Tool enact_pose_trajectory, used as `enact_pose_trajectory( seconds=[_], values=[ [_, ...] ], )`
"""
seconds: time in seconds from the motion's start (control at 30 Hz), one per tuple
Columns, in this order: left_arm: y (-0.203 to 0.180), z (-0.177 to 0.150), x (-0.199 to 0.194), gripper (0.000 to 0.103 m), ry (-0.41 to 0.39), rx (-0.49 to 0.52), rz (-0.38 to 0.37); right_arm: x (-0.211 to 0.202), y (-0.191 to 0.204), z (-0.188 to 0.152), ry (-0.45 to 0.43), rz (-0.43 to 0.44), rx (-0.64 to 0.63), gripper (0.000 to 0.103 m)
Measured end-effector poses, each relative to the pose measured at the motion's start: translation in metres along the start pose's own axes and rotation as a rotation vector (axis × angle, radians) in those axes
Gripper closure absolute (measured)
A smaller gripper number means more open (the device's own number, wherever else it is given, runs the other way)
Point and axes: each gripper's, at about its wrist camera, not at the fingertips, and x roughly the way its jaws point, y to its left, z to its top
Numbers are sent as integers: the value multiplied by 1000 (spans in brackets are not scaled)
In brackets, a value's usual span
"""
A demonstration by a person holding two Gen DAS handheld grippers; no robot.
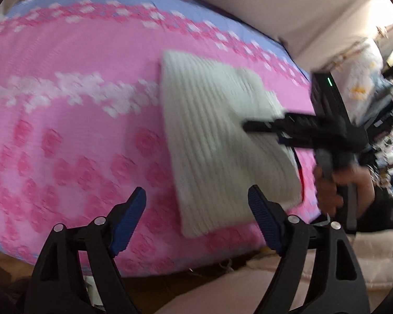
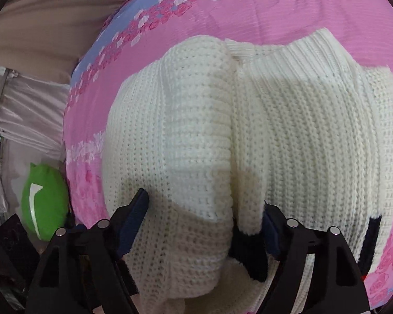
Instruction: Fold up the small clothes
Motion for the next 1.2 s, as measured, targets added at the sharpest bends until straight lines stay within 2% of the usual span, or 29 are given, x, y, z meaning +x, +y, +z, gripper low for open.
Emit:
enact_pose_trajectory(
  seconds=[0.07,0.1,0.13,0.17,0.2,0.23,0.27,0.3,0.37,0.43,0.47,0.53,0.6,0.63,0.67,0.77,0.8,0.87,0.93,0.97,1.03,1.07,1.13,1.2],
  values=[
    [-6,-9,17,24,49,15,-40,0,9,4,11,-33,-52,74],
    [-9,-14,28,24,76,26,-47,-4,10,7,12,-23,-60,78],
    [-12,-16,38,29,102,39,-35,-11,15,10,6,-9,-77,79],
    [-15,-18,46,48,121,59,-29,-18,19,12,-2,7,-90,80],
    [-20,-19,54,57,142,85,-18,-32,28,16,-21,45,-105,81],
    [-22,-19,59,70,157,94,-5,-50,35,18,-46,89,-115,82],
    [-25,-19,63,71,171,102,-10,-72,40,18,-77,143,-118,82],
    [-29,-18,65,71,176,103,-30,-89,42,17,-104,174,-120,82],
    [-37,-17,65,70,183,130,-40,-120,36,11,-172,157,-132,82],
    [-44,-17,66,70,190,169,-22,-121,4,3,-198,3,-122,81],
    [-46,-16,66,70,189,178,-20,-102,-22,-1,-156,-105,-99,81],
    [-49,-10,60,68,169,184,-8,-60,-73,-9,-50,-205,-4,79],
    [-49,-3,48,54,126,178,6,-56,-95,-17,-90,-98,97,72],
    [-48,3,38,43,83,160,17,-66,-95,-20,-123,-56,126,70],
    [-47,6,32,40,52,147,29,-80,-91,-24,-170,-52,135,66],
    [-52,21,20,38,-20,134,61,-112,-77,-43,-249,-89,112,43],
    [-54,26,19,36,-36,137,73,-117,-74,-51,-255,-88,103,35],
    [-61,37,19,29,-73,150,114,-113,-68,-69,-229,-67,83,28],
    [-66,48,24,28,-84,158,135,-91,-65,-78,-168,-56,64,28],
    [-67,51,27,28,-82,159,140,-75,-63,-84,-150,-65,55,30],
    [-75,57,35,28,-70,168,151,-56,-54,-88,-136,-114,9,73],
    [-79,58,34,28,-73,180,157,-57,-51,-88,-142,-114,-1,88],
    [-87,59,35,28,-74,213,187,-90,-51,-91,-241,4,41,89],
    [-89,58,42,28,-56,217,204,-119,-53,-98,-312,16,46,89]
  ],
)
